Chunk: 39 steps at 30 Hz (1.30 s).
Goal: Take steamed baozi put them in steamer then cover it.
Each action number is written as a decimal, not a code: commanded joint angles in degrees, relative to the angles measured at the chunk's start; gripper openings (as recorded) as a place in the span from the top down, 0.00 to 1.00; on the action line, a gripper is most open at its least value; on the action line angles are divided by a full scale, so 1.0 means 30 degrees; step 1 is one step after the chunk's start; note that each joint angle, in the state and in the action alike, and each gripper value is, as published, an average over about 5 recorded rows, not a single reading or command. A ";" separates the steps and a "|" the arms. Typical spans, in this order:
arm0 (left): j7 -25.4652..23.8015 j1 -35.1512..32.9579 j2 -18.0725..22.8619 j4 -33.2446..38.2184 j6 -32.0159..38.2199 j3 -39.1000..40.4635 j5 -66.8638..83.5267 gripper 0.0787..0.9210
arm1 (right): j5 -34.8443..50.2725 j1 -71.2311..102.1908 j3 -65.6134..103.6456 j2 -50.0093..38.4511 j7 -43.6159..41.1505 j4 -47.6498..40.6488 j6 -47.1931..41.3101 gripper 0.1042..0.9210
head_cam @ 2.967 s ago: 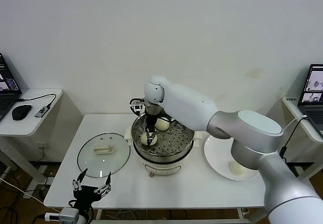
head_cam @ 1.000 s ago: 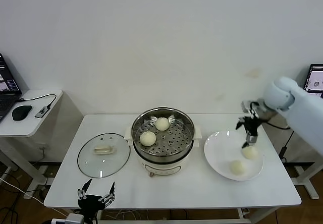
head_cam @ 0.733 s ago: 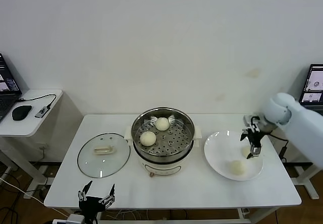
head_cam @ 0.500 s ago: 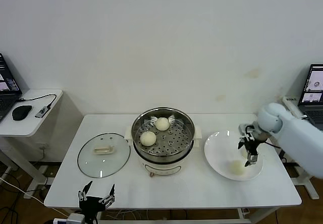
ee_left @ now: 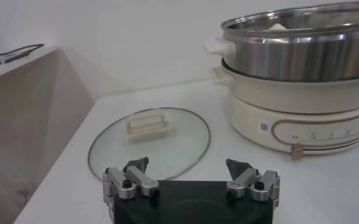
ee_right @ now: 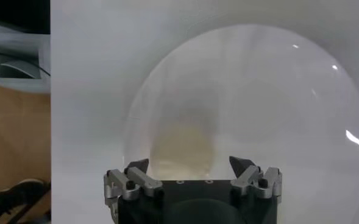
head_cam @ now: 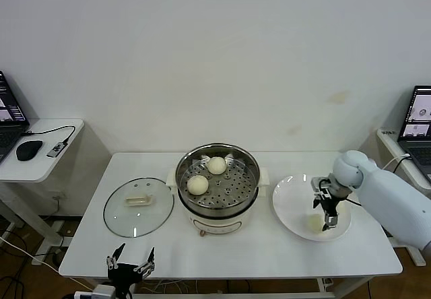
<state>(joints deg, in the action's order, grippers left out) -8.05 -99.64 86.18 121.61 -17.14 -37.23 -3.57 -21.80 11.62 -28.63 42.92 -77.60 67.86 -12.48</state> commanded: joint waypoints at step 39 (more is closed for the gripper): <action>-0.0007 0.0644 0.0015 -0.0836 0.0002 0.0078 0.0118 0.12 | 0.0905 -0.0636 0.0045 -0.0105 -0.0038 -0.0456 -0.0183 0.44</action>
<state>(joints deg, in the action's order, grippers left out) -8.08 -97.97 86.27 119.25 -17.15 -37.11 -3.32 -20.61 11.35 -28.11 43.82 -77.54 65.41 -12.81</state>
